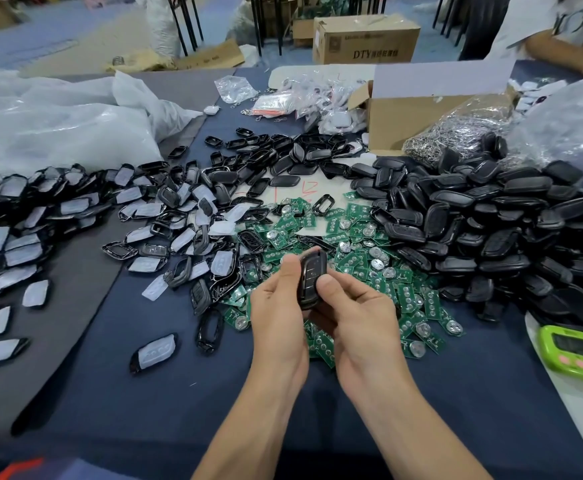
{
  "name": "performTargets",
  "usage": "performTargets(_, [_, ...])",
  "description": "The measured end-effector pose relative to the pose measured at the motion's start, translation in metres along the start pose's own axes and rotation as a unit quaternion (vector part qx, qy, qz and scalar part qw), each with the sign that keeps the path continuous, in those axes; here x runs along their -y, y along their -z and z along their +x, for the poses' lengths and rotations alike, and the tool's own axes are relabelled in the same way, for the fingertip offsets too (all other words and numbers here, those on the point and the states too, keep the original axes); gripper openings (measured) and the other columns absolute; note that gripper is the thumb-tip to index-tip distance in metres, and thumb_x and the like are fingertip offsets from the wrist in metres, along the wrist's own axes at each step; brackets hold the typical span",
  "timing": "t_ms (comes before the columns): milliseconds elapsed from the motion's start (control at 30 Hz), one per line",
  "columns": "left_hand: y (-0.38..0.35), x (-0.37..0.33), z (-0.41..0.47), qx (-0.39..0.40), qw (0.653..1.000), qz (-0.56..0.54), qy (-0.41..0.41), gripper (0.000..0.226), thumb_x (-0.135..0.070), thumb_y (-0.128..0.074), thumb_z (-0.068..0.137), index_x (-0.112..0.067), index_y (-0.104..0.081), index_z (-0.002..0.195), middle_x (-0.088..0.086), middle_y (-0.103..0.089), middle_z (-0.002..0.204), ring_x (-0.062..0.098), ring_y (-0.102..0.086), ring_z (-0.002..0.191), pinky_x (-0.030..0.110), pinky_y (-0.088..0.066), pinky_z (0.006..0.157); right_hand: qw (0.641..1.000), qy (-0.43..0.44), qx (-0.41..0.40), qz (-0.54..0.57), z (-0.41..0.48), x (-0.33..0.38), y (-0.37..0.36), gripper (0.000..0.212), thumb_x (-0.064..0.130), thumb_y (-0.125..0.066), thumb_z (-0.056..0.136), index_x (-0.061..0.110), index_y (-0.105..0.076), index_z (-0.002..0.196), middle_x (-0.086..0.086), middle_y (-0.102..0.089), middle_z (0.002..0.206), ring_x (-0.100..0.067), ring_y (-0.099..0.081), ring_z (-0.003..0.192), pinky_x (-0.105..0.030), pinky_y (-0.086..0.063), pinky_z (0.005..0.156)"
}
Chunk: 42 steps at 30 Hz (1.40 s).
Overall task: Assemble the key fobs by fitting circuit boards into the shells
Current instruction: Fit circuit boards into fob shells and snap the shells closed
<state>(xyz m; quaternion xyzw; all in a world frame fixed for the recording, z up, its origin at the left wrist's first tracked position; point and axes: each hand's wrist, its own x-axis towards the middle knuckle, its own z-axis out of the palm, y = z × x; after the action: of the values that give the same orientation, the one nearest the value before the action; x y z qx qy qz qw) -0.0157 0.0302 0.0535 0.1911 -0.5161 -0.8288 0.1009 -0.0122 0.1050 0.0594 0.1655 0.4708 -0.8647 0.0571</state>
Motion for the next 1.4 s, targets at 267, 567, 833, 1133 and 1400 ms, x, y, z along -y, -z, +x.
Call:
performTargets(267, [0.006,0.008,-0.005,0.051,0.981,0.131,-0.131,0.013,-0.030,-0.070,0.089,-0.022,-0.080,0.088,-0.014,-0.066,0.064,0.001,-0.055,0.057,0.016,-0.046,0.055,0.997,-0.056,0.041,0.043,-0.004,0.003,0.000,0.014,0.021,-0.073,0.076,0.014,-0.083,0.083,-0.013,-0.073,0.083,-0.016,-0.061,0.064,-0.023,-0.050,0.055])
performTargets(567, [0.009,0.009,-0.003,0.012,0.952,0.217,-0.213,0.028,-0.040,-0.060,0.097,-0.022,-0.081,0.101,-0.022,-0.062,0.064,-0.005,-0.055,0.061,0.013,-0.044,0.060,0.995,-0.069,0.072,0.013,-0.008,0.000,0.000,0.015,0.015,-0.064,0.095,0.012,-0.078,0.098,-0.019,-0.061,0.091,-0.024,-0.054,0.075,-0.031,-0.039,0.062])
performTargets(833, [0.004,-0.002,0.003,0.047,0.995,0.074,-0.056,0.031,-0.032,-0.058,0.098,-0.018,-0.082,0.084,0.013,-0.074,0.072,0.021,-0.068,0.068,0.031,-0.055,0.062,0.994,0.013,0.104,-0.017,-0.002,0.002,0.004,0.033,-0.014,-0.061,0.092,0.012,-0.081,0.090,-0.006,-0.073,0.076,-0.013,-0.070,0.070,-0.021,-0.056,0.064])
performTargets(1133, [0.023,-0.014,0.006,0.101,0.974,0.149,-0.138,0.046,-0.006,-0.079,0.077,-0.043,-0.082,0.104,-0.005,-0.081,0.106,0.012,-0.075,0.102,0.021,-0.058,0.084,0.870,0.235,0.010,-0.434,-0.003,0.032,0.021,0.057,0.009,-0.081,0.082,0.063,-0.071,0.098,0.037,-0.072,0.084,0.002,-0.073,0.076,-0.023,-0.060,0.074])
performTargets(1400, [0.035,-0.030,0.013,0.174,0.933,0.244,-0.199,0.033,-0.010,-0.080,0.075,-0.039,-0.080,0.092,-0.009,-0.079,0.092,0.008,-0.073,0.090,0.021,-0.054,0.085,0.828,0.287,-0.012,-0.482,-0.014,0.041,0.018,0.027,0.018,-0.086,0.076,0.040,-0.083,0.090,0.029,-0.075,0.082,0.005,-0.067,0.065,-0.022,-0.059,0.068])
